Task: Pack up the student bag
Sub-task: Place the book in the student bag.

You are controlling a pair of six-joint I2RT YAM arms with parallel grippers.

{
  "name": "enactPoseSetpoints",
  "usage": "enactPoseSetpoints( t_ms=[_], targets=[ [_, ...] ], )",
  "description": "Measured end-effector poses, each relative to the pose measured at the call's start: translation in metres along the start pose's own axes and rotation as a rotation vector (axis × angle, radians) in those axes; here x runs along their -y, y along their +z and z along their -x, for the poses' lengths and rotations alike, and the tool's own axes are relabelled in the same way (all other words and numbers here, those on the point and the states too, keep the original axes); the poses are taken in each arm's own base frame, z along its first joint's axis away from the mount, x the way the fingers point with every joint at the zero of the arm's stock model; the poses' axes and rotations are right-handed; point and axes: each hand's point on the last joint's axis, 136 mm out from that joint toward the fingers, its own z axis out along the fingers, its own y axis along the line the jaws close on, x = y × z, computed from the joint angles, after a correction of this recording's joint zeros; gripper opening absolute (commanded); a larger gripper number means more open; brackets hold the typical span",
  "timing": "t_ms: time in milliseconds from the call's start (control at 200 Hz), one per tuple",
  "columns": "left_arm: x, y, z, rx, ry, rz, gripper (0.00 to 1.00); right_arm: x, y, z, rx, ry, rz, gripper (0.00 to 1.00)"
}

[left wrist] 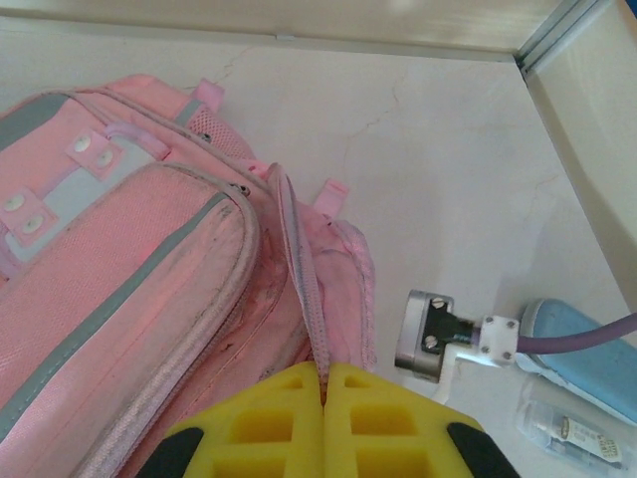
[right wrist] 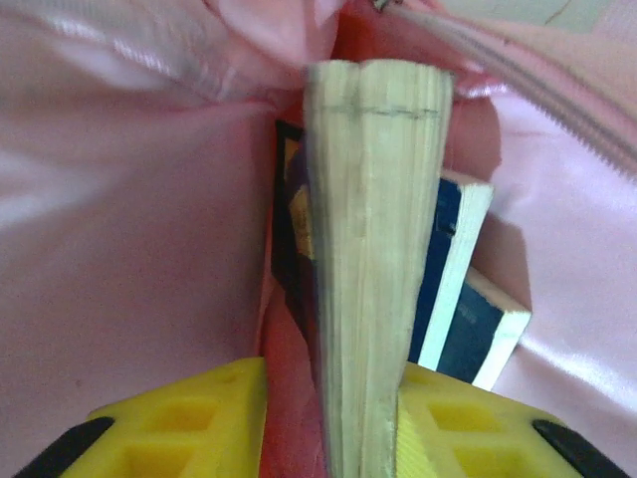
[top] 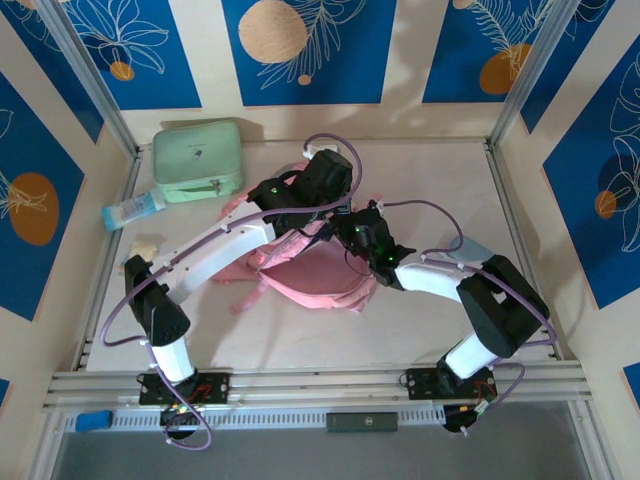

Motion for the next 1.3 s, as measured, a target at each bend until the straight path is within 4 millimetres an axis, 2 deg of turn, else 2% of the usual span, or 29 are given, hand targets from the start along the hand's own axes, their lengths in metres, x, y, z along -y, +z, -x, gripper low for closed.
enactPoseSetpoints(
  t_ms=[75, 165, 235, 305, 440, 545, 615, 730, 785, 1000, 1100, 1200, 1300],
  targets=[
    [0.000, 0.000, 0.000, 0.000, 0.000, 0.000, 0.00, 0.004, -0.005, -0.009, -0.034, -0.021, -0.032, 0.41],
    [0.001, 0.002, 0.000, 0.004, -0.002, -0.004, 0.00, 0.013, -0.017, -0.017, -0.086, -0.025, -0.074, 0.38],
    [0.000, 0.004, -0.002, 0.003, -0.002, -0.004, 0.00, 0.022, -0.029, -0.021, -0.120, -0.017, -0.107, 0.32],
    [0.001, 0.005, -0.003, 0.001, -0.002, -0.010, 0.00, 0.031, -0.037, -0.027, -0.158, -0.022, -0.147, 0.19],
    [0.004, 0.006, -0.003, 0.003, -0.006, -0.022, 0.00, 0.047, -0.038, -0.039, -0.227, -0.016, -0.205, 0.02],
    [0.005, 0.006, -0.004, -0.003, -0.005, -0.029, 0.00, 0.059, -0.028, -0.045, -0.276, -0.003, -0.245, 0.03],
    [0.005, 0.006, -0.004, -0.004, -0.005, -0.030, 0.00, 0.063, -0.030, -0.045, -0.285, -0.003, -0.294, 0.05],
    [0.005, 0.006, -0.004, -0.005, -0.005, -0.030, 0.00, 0.051, -0.031, -0.040, -0.281, -0.002, -0.306, 0.03],
    [0.005, 0.006, -0.004, -0.004, -0.005, -0.030, 0.00, 0.051, -0.031, -0.039, -0.281, 0.006, -0.314, 0.01],
    [0.006, 0.006, -0.005, -0.010, -0.005, -0.035, 0.00, 0.090, -0.021, -0.052, -0.324, 0.025, -0.453, 0.00],
    [0.006, 0.006, -0.005, -0.010, -0.005, -0.037, 0.00, 0.100, -0.014, -0.058, -0.337, 0.028, -0.480, 0.00],
    [0.008, 0.006, -0.006, -0.017, -0.010, -0.046, 0.00, 0.093, -0.003, -0.059, -0.343, 0.029, -0.448, 0.00],
    [0.009, 0.005, -0.007, -0.024, -0.018, -0.054, 0.00, 0.071, 0.013, -0.060, -0.343, 0.019, -0.369, 0.00]
  ],
)
